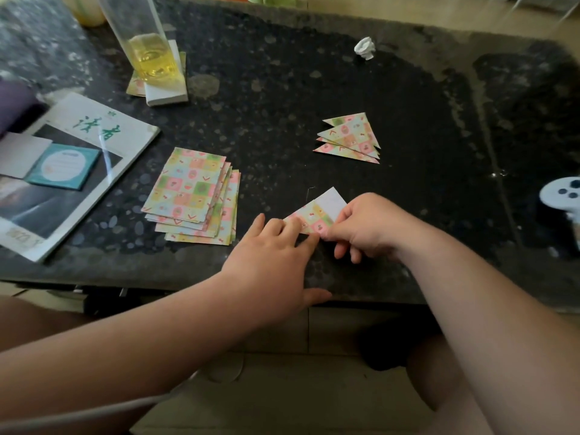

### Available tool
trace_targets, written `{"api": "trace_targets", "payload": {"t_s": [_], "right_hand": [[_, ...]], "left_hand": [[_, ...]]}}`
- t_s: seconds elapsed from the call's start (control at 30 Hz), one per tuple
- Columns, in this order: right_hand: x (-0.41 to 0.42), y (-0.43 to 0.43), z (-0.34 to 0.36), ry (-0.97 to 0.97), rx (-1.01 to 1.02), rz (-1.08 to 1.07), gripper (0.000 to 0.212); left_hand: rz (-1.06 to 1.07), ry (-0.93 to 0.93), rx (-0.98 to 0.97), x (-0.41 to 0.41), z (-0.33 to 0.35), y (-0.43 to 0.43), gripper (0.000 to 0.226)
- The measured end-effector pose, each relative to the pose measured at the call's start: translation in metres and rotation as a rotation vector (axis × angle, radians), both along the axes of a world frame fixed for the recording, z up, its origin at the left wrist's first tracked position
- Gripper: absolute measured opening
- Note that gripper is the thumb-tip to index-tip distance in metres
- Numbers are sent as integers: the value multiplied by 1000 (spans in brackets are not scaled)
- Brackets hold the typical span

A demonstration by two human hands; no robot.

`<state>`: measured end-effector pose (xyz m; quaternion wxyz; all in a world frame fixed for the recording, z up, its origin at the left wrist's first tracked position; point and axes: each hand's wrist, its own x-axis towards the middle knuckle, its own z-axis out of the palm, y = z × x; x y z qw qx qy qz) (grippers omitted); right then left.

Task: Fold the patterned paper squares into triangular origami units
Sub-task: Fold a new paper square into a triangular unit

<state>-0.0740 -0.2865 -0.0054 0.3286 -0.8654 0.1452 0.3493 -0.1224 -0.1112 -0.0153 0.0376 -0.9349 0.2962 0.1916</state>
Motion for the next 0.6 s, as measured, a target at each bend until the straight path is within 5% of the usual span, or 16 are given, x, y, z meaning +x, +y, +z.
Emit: {"api": "trace_targets", "payload": {"t_s": [0.6], "right_hand": [[2,-25,4,161,-54,-135,16]], "left_hand": [[20,38,49,8,12,-2,86]]}}
